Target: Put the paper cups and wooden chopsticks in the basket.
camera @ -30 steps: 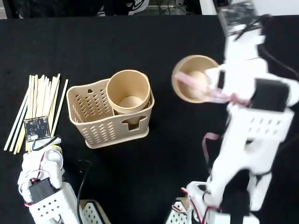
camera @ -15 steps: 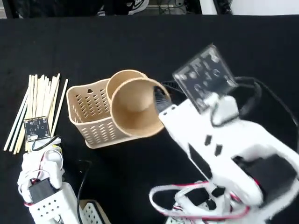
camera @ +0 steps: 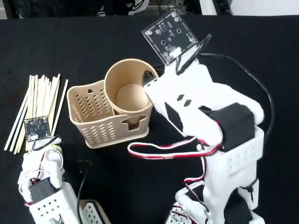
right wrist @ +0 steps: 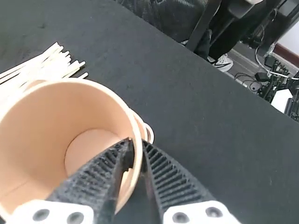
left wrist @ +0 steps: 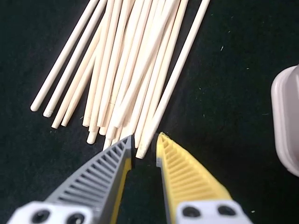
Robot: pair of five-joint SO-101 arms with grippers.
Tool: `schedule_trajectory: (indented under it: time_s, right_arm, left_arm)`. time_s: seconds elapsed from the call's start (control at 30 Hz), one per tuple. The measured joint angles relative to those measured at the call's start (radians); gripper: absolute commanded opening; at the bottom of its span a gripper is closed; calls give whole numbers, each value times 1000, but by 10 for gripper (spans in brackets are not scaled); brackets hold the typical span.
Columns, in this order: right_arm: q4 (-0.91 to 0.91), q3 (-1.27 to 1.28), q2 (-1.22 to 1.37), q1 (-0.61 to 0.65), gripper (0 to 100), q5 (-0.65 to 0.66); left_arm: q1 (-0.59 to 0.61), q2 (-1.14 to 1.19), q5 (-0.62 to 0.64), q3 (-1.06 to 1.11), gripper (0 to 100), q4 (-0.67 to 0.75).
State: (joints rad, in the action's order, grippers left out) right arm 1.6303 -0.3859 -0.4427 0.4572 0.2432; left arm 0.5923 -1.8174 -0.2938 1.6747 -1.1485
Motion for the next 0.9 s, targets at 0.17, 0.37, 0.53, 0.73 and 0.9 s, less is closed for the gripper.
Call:
schedule_trajectory:
  time_s: [0.17,0.37,0.53,0.73,0.9]
  right_arm:
    - [-6,-64,3,0,11,-17]
    - [-21,-176,6,0,11,-84]
    - [-21,-153,94,0,11,-91]
    - [-46,-74,192,0,11,-91]
    - [-48,-55,244,0,188,-91]
  left_arm:
    - [0,0,0,0,102,0]
    - [0,0,0,0,102,0]
    - [0,0,0,0,102,0]
    - [0,0,0,0,102,0]
    - [0,0,0,0,102,0]
